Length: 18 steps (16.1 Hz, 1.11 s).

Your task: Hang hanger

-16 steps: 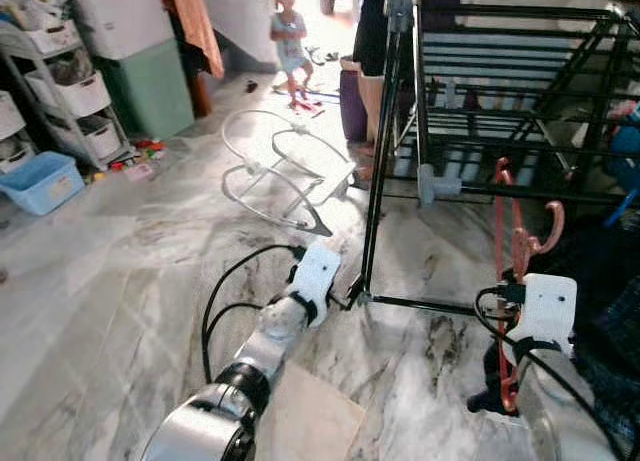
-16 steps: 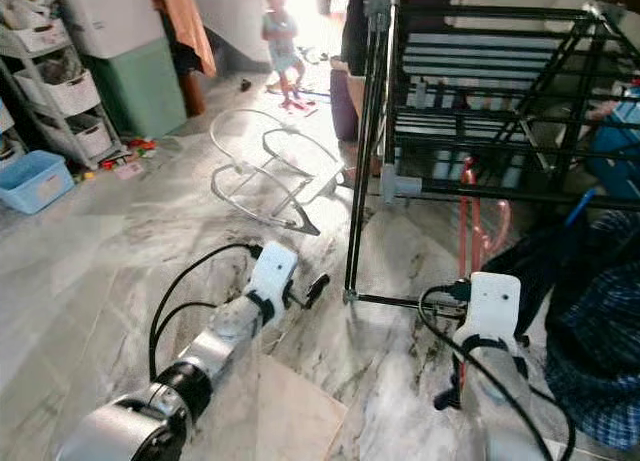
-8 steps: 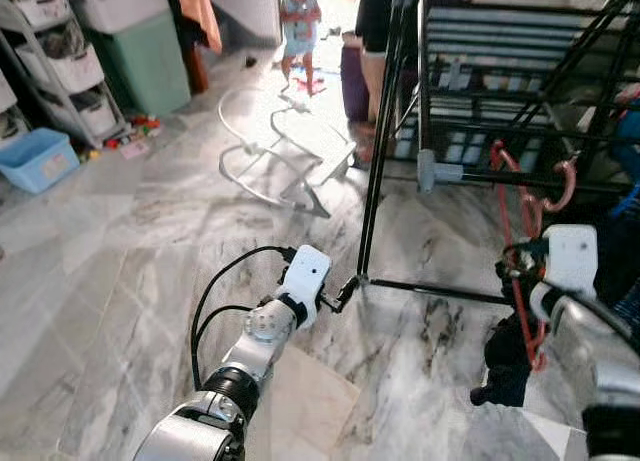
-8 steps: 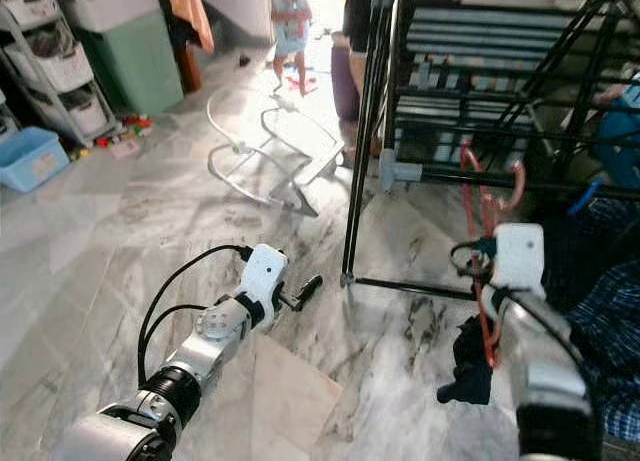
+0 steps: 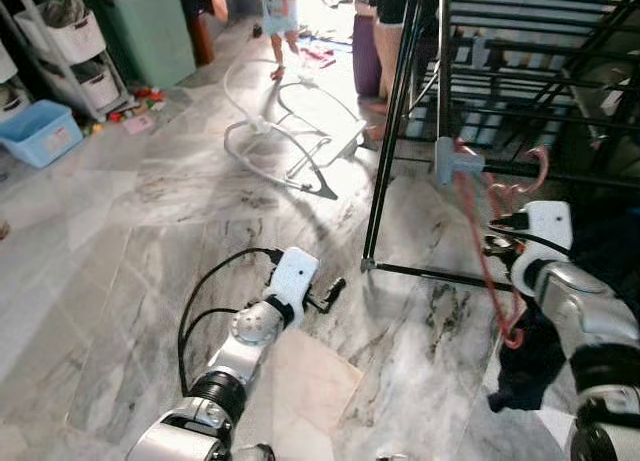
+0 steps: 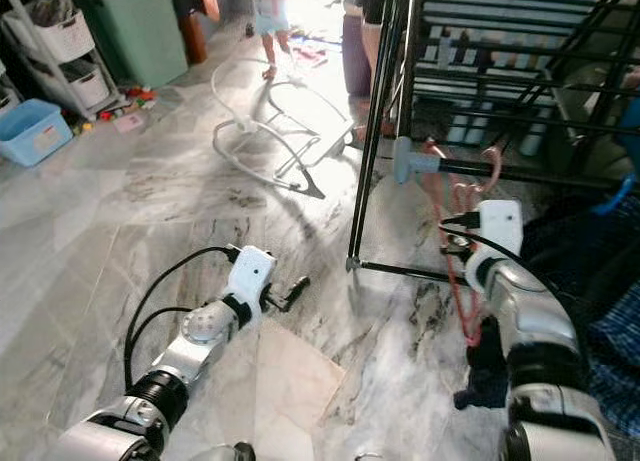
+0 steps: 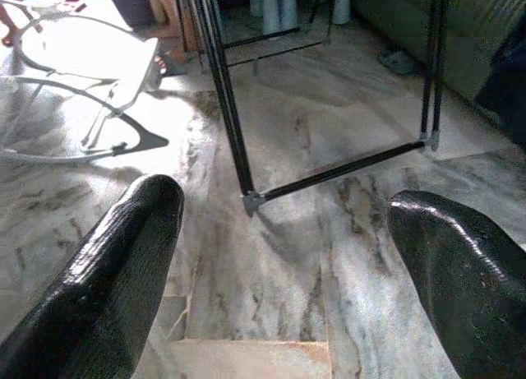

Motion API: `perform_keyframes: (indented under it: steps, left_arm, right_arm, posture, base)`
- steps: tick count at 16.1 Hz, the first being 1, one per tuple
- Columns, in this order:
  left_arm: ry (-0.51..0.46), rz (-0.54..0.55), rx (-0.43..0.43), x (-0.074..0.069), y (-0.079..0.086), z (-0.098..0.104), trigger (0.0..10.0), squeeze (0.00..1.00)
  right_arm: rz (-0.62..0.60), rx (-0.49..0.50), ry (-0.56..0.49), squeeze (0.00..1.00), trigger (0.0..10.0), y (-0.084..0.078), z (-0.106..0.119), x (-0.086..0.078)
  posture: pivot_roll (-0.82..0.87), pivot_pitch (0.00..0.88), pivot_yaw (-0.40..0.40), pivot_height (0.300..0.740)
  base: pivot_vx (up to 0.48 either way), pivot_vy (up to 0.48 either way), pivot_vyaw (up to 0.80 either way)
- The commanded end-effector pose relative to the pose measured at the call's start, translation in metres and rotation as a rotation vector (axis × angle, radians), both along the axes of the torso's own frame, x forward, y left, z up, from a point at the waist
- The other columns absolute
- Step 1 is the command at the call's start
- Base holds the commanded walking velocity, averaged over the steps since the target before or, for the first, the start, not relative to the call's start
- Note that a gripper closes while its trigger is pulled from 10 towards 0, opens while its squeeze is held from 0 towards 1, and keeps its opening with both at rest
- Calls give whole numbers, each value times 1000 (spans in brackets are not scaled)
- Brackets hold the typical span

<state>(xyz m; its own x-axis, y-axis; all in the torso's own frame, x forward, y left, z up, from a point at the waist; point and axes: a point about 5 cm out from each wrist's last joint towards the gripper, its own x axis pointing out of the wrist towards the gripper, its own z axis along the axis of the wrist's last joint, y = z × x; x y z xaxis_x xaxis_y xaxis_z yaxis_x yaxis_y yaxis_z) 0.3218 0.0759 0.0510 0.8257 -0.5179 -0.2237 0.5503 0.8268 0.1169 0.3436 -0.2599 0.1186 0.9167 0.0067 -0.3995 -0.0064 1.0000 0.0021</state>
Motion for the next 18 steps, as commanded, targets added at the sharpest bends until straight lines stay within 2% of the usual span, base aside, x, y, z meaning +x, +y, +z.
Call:
perform_keyframes:
  steps: [1, 7, 8, 12, 14, 16, 18]
  left_arm:
    - [7, -1, 15, -2, 2, -2, 10000, 0]
    - [12, 6, 17, -5, 3, -4, 10000, 0]
    - [15, 2, 16, -4, -1, -3, 10000, 0]
    - [17, 0, 8, -3, -6, -1, 10000, 0]
    - [19, 0, 3, -3, -9, -1, 10000, 0]
    - [21, 4, -6, -3, -12, 0, 10000, 0]
    - [24, 4, -9, -3, -14, 0, 10000, 0]
  right_arm:
    - [19, 3, 38, 0, 10000, 4, -6, 3]
    - [37, 18, 88, 0, 10000, 7, -21, 3]
    - [24, 14, 84, 1000, 10000, 4, -22, 1]
    - [4, -5, 24, 1000, 10000, 1, -18, -4]
    - [15, -45, -16, 1000, 10000, 5, -19, -11]
    - [-20, -77, -96, 1000, 10000, 5, -8, -23]
    - [-33, -86, -123, 1000, 10000, 6, -3, -28]
  posture:
    - [-8, 194, 9, 740]
    - [-12, 197, 7, 740]
    - [-18, 192, 8, 740]
    - [-31, 181, 7, 740]
    - [-38, 170, 5, 740]
    - [-48, 159, 2, 740]
    - [-57, 148, 2, 740]
  base:
    - [0, 0, 0]
    - [0, 0, 0]
    - [0, 0, 0]
    - [0, 0, 0]
    - [0, 0, 0]
    - [0, 0, 0]
    - [0, 0, 0]
